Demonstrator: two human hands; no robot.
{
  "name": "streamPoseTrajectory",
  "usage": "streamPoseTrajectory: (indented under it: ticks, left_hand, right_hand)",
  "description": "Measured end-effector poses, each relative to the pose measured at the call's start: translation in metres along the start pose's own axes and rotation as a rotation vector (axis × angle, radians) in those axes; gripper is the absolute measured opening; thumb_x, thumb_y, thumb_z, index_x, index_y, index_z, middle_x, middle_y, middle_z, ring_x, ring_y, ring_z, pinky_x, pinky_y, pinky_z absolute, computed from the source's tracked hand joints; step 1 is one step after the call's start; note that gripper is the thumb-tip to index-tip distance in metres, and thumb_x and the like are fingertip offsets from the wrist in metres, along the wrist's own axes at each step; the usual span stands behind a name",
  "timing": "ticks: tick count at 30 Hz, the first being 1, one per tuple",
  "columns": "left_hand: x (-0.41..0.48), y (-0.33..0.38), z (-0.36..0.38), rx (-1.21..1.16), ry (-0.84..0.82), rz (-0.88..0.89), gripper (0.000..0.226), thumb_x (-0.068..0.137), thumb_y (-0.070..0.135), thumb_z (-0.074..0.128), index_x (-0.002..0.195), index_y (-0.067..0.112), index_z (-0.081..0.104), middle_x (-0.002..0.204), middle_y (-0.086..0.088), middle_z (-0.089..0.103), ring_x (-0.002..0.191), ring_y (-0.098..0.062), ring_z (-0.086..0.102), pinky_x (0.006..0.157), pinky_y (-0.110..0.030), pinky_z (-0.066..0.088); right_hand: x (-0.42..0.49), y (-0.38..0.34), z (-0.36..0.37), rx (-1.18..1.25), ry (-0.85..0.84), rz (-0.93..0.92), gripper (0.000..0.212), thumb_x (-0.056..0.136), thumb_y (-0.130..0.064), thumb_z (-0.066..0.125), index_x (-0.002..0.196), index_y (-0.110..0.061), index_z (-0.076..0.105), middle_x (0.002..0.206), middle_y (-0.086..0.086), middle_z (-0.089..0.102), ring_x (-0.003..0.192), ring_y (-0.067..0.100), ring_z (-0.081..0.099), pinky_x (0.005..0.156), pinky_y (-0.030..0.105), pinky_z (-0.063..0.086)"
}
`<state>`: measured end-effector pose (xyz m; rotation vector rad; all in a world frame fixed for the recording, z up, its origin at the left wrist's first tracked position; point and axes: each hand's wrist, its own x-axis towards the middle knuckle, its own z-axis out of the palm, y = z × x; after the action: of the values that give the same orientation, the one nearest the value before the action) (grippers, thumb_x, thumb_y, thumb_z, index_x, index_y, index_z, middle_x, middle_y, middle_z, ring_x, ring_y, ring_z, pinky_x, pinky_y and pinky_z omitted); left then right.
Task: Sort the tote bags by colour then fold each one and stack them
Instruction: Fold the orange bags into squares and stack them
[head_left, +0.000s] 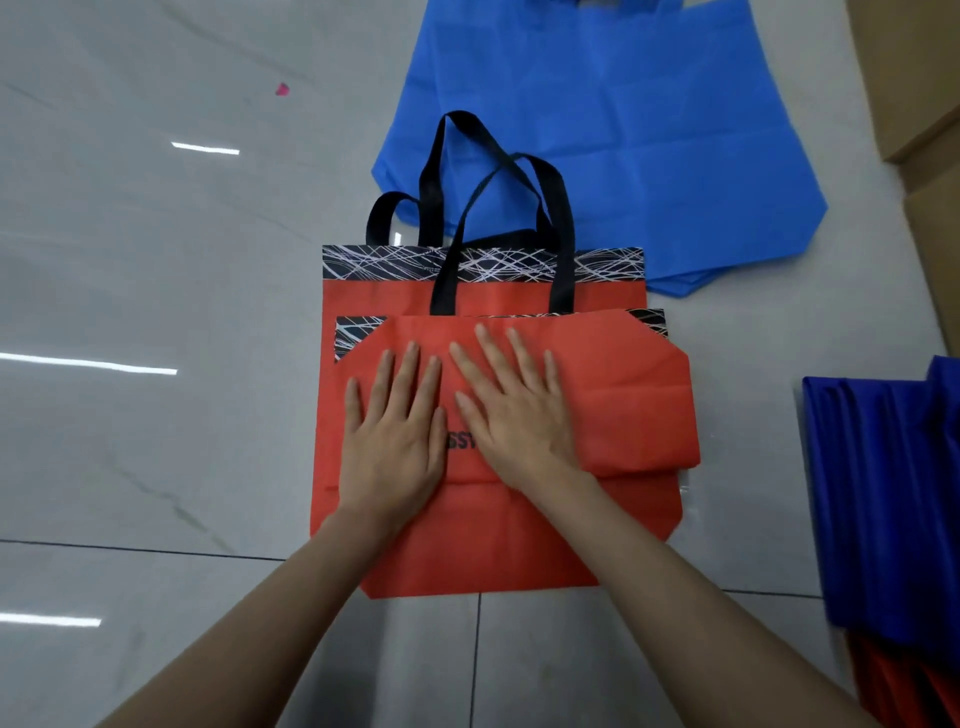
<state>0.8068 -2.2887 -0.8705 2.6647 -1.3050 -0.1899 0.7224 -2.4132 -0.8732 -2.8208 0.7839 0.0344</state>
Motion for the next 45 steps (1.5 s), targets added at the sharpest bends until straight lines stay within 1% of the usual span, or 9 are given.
streamPoseTrajectory:
  ticks: [6,13,18,21,27,32,38,41,45]
  left_hand:
    - [-0.003,0.006,-0.001,0.006,-0.025,-0.042,0.054,0.094,0.036,0.026,0.144,0.016,0.035,0.152,-0.006,0.030,0.141,-0.028,0.024,0.110,-0.054,0.018]
    - [-0.009,0.000,-0.008,0.046,-0.066,0.033,0.054,0.092,0.038,0.029,0.141,0.017,0.042,0.148,-0.008,0.037,0.136,-0.031,0.035,0.104,-0.056,0.029]
    - [-0.014,-0.011,-0.020,-0.013,-0.005,0.159,0.045,0.091,0.037,0.039,0.127,0.018,0.056,0.128,-0.009,0.055,0.117,-0.031,0.048,0.102,-0.050,0.030]
    - [-0.013,-0.019,-0.024,-0.137,0.020,0.162,0.034,0.090,0.035,0.040,0.109,0.014,0.059,0.123,-0.013,0.051,0.121,-0.036,0.045,0.104,-0.052,0.027]
    - [-0.002,-0.024,-0.023,-0.320,0.035,-0.054,0.052,0.087,0.051,0.037,0.113,0.009,0.051,0.133,-0.009,0.049,0.128,-0.031,0.041,0.105,-0.049,0.026]
    - [0.019,-0.010,-0.039,-0.401,0.038,-0.227,0.041,0.097,0.044,0.035,0.118,0.014,0.054,0.121,-0.006,0.055,0.120,-0.026,0.045,0.106,-0.044,0.017]
    - [0.050,0.010,-0.048,-0.162,-0.165,-0.274,0.077,0.070,0.077,0.049,0.114,0.013,0.055,0.116,-0.013,0.050,0.116,-0.034,0.044,0.109,-0.047,0.020]
    - [0.052,0.012,-0.048,-0.168,-0.152,-0.164,0.055,0.071,0.066,0.061,0.087,0.015,0.049,0.095,-0.007,0.041,0.106,-0.032,0.046,0.104,-0.044,0.023]
    - [0.035,0.005,-0.048,-0.296,-0.001,0.080,0.067,0.064,0.072,0.056,0.088,0.010,0.050,0.088,-0.003,0.034,0.085,-0.022,0.038,0.077,-0.029,0.022]
  right_hand:
    - [-0.005,0.063,-0.020,-0.031,0.071,0.205,0.060,0.092,-0.048,0.014,0.147,-0.030,0.030,0.155,0.001,0.027,0.143,0.023,0.022,0.114,0.043,0.013]
    - [0.061,0.048,-0.048,0.148,0.128,0.707,0.053,0.088,-0.050,0.054,0.122,-0.010,0.050,0.128,0.011,0.050,0.122,0.030,0.041,0.101,0.041,0.028]
    - [0.077,0.034,-0.062,0.835,0.242,0.540,0.006,0.087,-0.017,0.058,0.090,-0.013,0.054,0.085,0.004,0.060,0.081,0.017,0.055,0.075,0.030,0.040]
    - [0.056,0.025,-0.088,1.095,0.375,0.264,0.017,0.086,-0.006,0.061,0.086,-0.018,0.049,0.082,0.008,0.061,0.076,0.013,0.057,0.070,0.019,0.043]
    - [-0.021,0.026,-0.062,0.661,0.391,-0.144,0.021,0.073,0.002,0.057,0.090,-0.008,0.063,0.089,0.003,0.062,0.090,0.019,0.054,0.083,0.031,0.043]
    - [-0.074,0.038,-0.022,0.387,0.105,-0.299,0.058,0.067,0.001,0.034,0.120,-0.001,0.058,0.125,0.012,0.057,0.129,0.024,0.040,0.111,0.030,0.029]
    - [-0.100,0.042,-0.020,0.613,-0.096,-0.210,0.065,0.070,-0.014,0.031,0.131,-0.002,0.052,0.143,-0.001,0.041,0.138,0.007,0.026,0.115,0.020,0.020]
    - [-0.086,0.037,-0.039,0.827,0.119,-0.025,0.053,0.075,-0.012,0.034,0.118,0.000,0.061,0.124,0.003,0.057,0.120,0.007,0.047,0.106,0.023,0.035]
    - [-0.043,0.049,-0.071,0.410,0.545,0.168,0.036,0.091,-0.024,0.038,0.104,-0.004,0.064,0.107,0.010,0.065,0.104,0.023,0.056,0.095,0.029,0.034]
